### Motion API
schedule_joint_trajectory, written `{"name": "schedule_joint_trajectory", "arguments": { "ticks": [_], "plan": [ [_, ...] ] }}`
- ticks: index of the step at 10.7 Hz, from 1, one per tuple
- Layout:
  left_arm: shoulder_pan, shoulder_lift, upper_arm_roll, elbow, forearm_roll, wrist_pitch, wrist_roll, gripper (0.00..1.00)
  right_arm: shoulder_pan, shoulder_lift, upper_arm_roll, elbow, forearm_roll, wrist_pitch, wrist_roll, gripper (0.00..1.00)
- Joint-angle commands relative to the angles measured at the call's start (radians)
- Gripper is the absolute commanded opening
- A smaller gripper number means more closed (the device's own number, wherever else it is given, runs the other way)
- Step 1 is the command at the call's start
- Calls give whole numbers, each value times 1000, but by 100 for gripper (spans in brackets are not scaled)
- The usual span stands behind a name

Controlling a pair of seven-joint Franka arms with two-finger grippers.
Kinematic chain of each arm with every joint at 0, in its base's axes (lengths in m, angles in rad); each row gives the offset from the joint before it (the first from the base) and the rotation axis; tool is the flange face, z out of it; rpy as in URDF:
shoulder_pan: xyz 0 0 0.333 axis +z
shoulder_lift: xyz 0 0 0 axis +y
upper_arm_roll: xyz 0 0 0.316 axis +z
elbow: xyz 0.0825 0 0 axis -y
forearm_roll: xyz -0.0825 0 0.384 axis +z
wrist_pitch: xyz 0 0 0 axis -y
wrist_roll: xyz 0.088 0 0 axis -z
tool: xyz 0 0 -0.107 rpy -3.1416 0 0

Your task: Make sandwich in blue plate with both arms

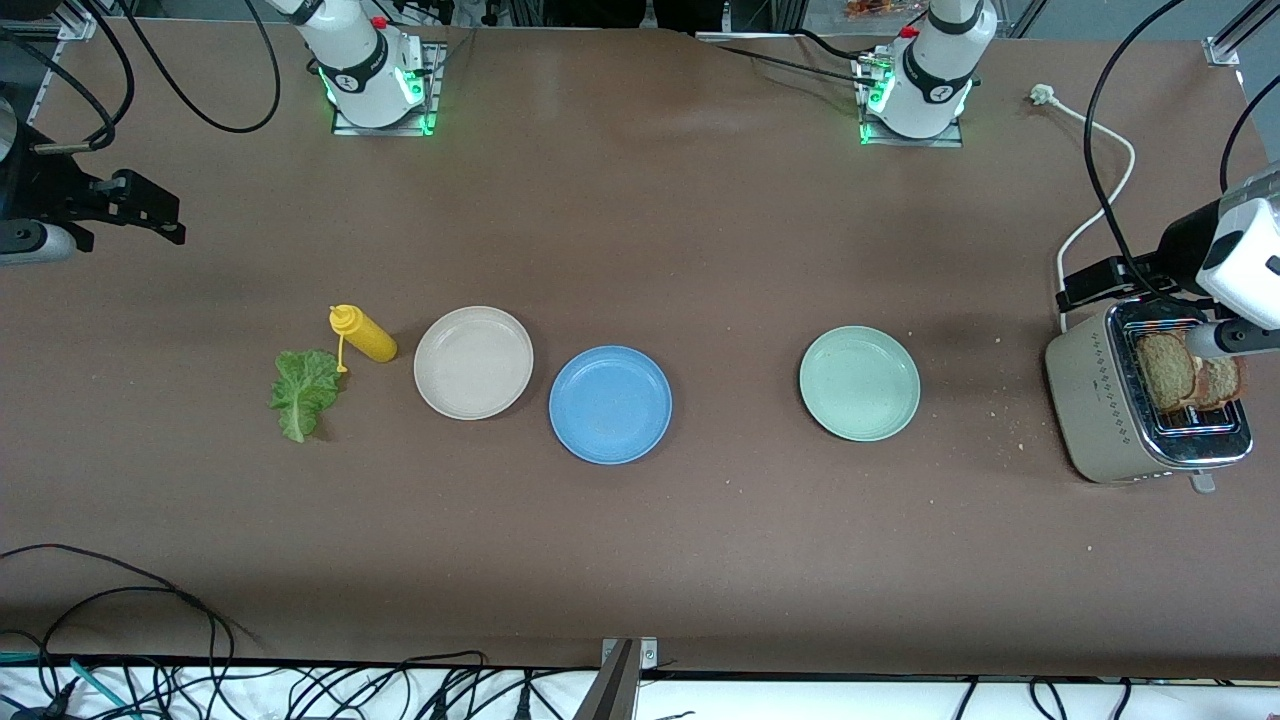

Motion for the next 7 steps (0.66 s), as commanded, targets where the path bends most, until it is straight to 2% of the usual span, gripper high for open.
{"name": "schedule_joint_trajectory", "arguments": {
  "ticks": [1,7],
  "plan": [
    [9,-6,0,-7,-16,3,22,100,-3,2,2,18,1,-21,6,100],
    [7,-6,0,-7,-16,5,22,100,-3,8,1,18,1,-20,9,100]
  ]
}}
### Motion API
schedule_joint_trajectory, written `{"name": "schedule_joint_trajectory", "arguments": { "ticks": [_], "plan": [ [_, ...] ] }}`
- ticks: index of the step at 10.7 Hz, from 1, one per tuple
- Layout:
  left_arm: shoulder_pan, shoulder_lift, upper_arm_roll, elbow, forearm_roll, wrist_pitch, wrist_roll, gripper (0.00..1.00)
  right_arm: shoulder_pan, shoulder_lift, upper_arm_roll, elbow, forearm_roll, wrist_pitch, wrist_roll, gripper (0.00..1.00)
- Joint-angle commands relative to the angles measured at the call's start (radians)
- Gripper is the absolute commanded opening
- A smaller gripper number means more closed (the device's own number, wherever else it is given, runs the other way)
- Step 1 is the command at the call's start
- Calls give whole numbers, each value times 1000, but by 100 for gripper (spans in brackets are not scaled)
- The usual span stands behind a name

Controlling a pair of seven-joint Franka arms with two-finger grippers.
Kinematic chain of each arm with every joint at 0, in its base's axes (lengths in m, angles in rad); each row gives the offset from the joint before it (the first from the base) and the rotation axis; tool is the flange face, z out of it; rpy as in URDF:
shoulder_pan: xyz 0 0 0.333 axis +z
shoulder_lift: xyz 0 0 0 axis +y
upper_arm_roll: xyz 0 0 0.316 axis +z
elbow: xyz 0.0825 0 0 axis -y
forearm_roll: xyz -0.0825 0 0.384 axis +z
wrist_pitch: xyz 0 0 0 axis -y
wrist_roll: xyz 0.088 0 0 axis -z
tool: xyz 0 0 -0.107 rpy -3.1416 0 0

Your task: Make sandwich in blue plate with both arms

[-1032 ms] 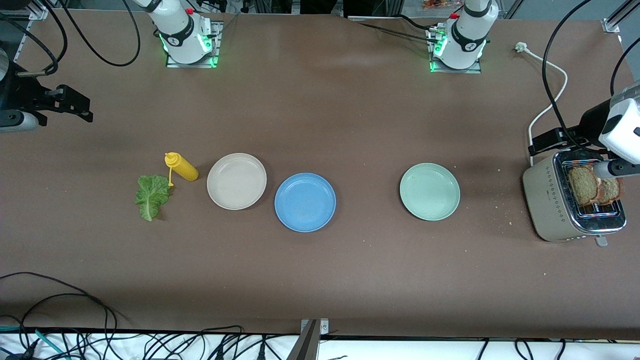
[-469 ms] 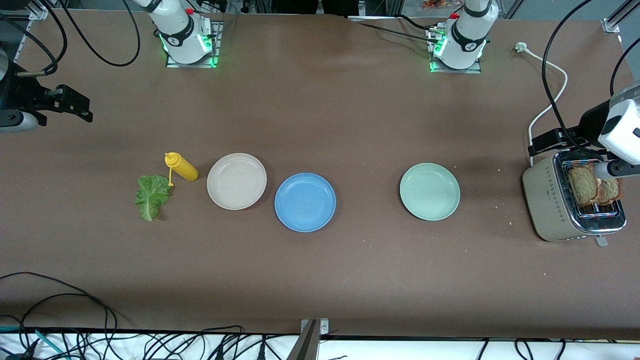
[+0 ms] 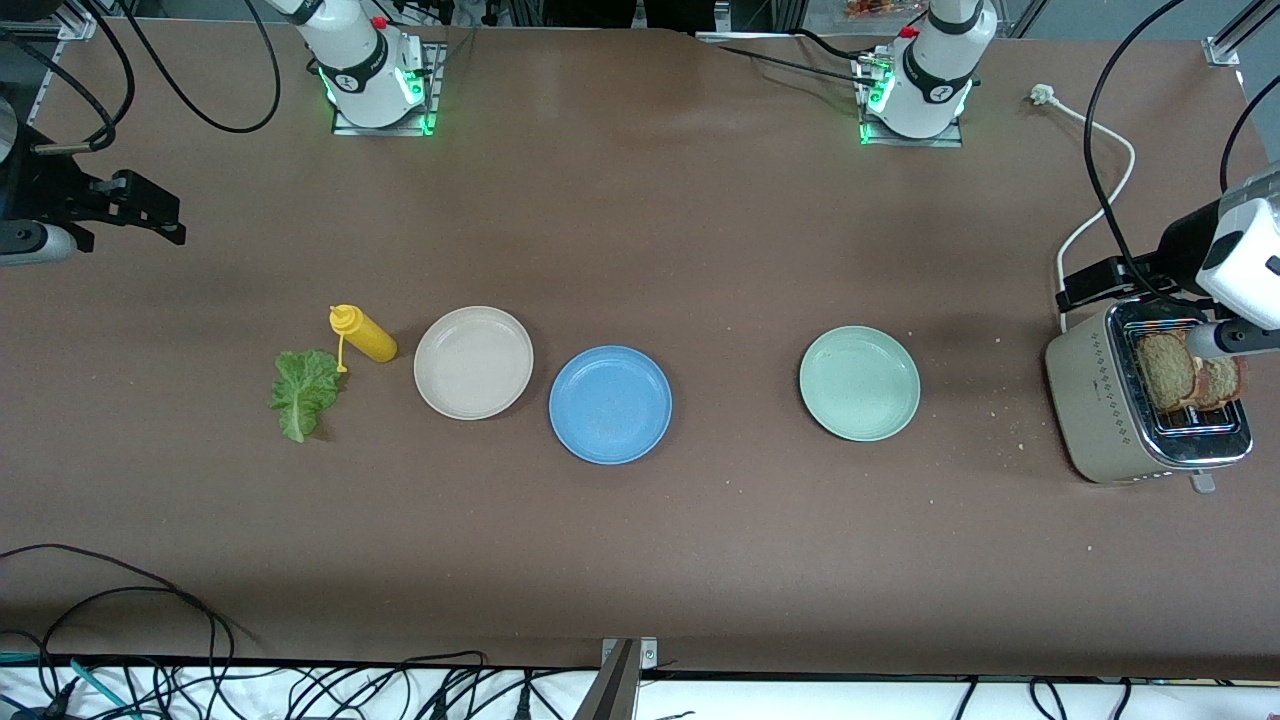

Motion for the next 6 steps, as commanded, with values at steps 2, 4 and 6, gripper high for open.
{"name": "schedule_joint_trajectory", "arguments": {
  "ticks": [2,4,6],
  "plan": [
    [7,-6,0,-7,-16,3,22,100,-7,14,-1,18,1,-15,5,100],
    [9,-6,0,-7,-16,5,22,100,-6,20,-1,18,3,-7,20,100],
    [7,-6,0,-7,-16,3,21,100,-12,34,-5,18,14,2,18,100]
  ]
}}
